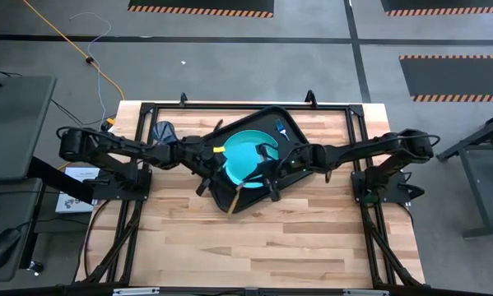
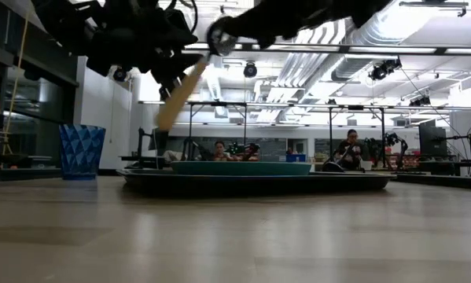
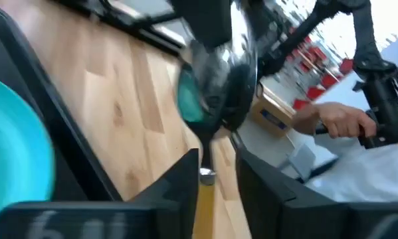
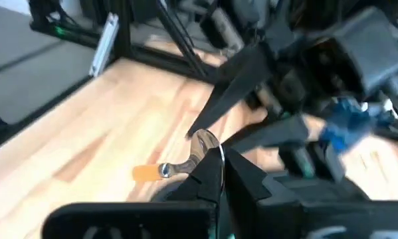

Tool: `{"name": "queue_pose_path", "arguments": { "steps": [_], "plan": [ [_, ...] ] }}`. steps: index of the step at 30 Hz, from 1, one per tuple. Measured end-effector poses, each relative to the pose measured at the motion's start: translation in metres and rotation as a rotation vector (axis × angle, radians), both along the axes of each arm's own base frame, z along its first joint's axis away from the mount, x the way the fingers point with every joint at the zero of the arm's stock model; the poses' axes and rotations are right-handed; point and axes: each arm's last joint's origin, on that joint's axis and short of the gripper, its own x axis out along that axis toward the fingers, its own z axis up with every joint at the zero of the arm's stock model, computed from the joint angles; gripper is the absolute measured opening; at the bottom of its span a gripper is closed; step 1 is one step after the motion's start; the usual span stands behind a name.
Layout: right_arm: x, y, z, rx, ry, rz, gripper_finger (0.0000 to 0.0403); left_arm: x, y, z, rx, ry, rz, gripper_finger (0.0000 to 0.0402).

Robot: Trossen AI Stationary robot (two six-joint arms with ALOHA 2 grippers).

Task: Pick and place plate/cup/fork/spoon on tray
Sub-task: Put the orange spoon on the left side of the blue fork

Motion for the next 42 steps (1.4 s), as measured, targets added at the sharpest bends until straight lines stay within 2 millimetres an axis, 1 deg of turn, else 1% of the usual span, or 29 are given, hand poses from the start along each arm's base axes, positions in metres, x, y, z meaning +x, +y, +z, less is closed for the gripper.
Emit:
{"name": "queue_pose_path", "arguments": {
  "steps": [3,7,11,14,16,19,22,24,28,31,33,35,38,42],
  "plan": [
    [-0.016,-0.002,0.012,-0.021,0.049,-0.053,0.0003,-0.005,0.012,0.008,0.001,-0.023,0.038,0.0126],
    [-0.045,-0.006,0.029,-0.061,0.137,-0.14,0.0002,-0.021,0.029,0.03,0.0,-0.098,0.055,0.0158],
    [-0.075,-0.014,0.066,-0.129,0.251,-0.292,0.0001,-0.041,0.041,0.058,0.054,-0.237,0.07,0.0168],
    [-0.087,-0.027,0.095,-0.158,0.344,-0.392,0.0001,-0.054,0.042,0.074,0.123,-0.328,0.088,0.0168],
    [-0.091,-0.041,0.112,-0.162,0.397,-0.437,0.0001,-0.06,0.04,0.081,0.168,-0.378,0.095,0.0166],
    [-0.093,-0.069,0.12,-0.17,0.517,-0.495,0.0001,-0.064,0.038,0.086,0.208,-0.416,0.09,0.0166],
    [-0.092,-0.103,0.118,-0.154,0.618,-0.531,0.0,-0.063,0.034,0.086,0.205,-0.419,0.072,0.0166],
    [-0.092,-0.126,0.11,-0.092,0.679,-0.518,0.0,-0.063,0.031,0.086,0.202,-0.42,0.059,0.0166],
    [-0.091,-0.171,0.08,0.054,0.822,-0.486,0.0,-0.061,0.024,0.085,0.193,-0.418,0.025,0.0166],
    [-0.088,-0.197,0.059,0.158,0.854,-0.455,0.0,-0.06,0.019,0.085,0.189,-0.422,0.004,0.0166],
    [-0.082,-0.21,0.045,0.199,0.862,-0.42,0.0,-0.059,0.017,0.085,0.187,-0.423,-0.007,0.0166],
    [-0.076,-0.219,0.03,0.197,0.892,-0.407,0.0,-0.059,0.015,0.085,0.185,-0.424,-0.016,0.0166],
    [-0.069,-0.229,0.009,0.186,0.943,-0.37,0.0,-0.059,0.013,0.085,0.182,-0.425,-0.027,0.0166],
    [-0.062,-0.238,-0.011,0.189,0.977,-0.332,0.0,-0.058,0.011,0.085,0.18,-0.425,-0.036,0.0166]
  ]
}}
